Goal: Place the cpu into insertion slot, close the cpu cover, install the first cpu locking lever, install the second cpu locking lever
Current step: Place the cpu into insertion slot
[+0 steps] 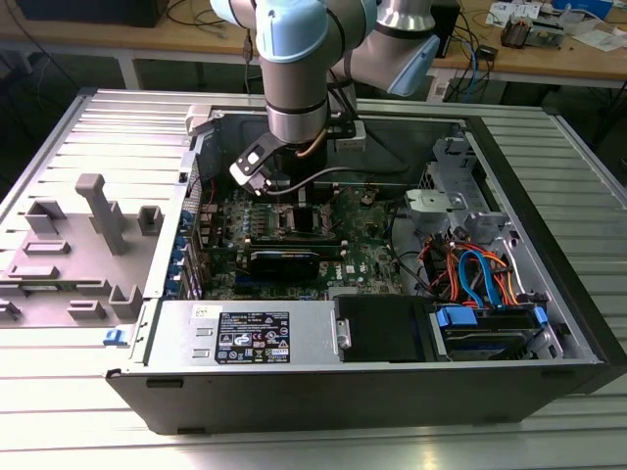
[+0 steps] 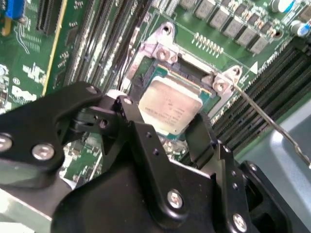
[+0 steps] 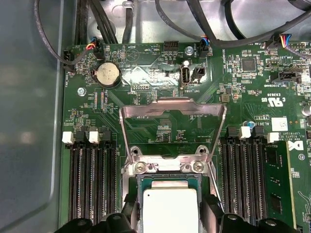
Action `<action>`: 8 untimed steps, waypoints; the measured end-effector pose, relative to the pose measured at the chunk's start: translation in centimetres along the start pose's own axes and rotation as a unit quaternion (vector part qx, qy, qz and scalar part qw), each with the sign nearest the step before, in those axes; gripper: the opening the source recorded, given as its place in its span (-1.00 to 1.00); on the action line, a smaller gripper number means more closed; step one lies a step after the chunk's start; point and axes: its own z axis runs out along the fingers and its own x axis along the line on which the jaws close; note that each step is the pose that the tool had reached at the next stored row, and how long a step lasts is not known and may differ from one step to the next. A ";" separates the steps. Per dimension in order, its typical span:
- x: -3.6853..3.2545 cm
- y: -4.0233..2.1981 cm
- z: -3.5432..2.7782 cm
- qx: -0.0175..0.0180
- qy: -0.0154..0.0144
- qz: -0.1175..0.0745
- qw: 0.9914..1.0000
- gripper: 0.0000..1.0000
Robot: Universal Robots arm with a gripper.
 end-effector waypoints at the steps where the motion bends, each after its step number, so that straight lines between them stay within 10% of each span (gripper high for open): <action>1: -0.01 0.00 -0.02 0.000 0.000 0.000 1.000 0.23; 8: -0.02 0.01 -0.02 0.000 0.000 0.000 1.000 0.23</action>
